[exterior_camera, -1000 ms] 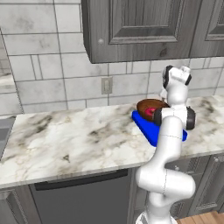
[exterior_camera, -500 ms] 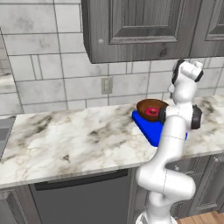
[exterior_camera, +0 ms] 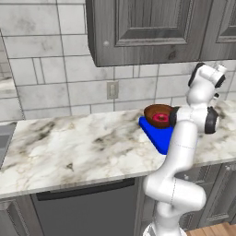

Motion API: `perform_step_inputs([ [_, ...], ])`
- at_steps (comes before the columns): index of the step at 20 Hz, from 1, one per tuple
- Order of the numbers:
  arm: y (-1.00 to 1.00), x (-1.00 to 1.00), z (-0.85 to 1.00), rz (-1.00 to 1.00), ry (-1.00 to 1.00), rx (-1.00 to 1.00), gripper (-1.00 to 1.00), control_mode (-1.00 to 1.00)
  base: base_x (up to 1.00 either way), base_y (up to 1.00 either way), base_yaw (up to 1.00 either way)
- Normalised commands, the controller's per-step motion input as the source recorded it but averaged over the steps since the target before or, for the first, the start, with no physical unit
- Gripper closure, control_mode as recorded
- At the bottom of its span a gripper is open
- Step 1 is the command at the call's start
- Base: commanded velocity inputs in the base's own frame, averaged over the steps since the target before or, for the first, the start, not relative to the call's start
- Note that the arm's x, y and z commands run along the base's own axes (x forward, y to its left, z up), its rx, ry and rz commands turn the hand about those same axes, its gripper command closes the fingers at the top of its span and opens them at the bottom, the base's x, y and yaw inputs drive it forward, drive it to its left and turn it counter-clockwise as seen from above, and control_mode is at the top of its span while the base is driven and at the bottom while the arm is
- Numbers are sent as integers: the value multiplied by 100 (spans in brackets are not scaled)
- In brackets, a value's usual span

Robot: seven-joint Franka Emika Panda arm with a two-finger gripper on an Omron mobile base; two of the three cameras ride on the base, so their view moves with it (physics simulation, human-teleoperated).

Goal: Place the bowl with donut and the cupcake onto the tray.

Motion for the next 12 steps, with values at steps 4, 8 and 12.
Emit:
perform_step_inputs([
  [4,-16,-51,-1,-19,-2,-16,-100,-100,0,0,0],
  [8,-17,-2,0,-28,0,-31,-100,-100,0,0,0],
  [12,-4,13,-19,-22,-2,-40,-100,-100,0,0,0],
])
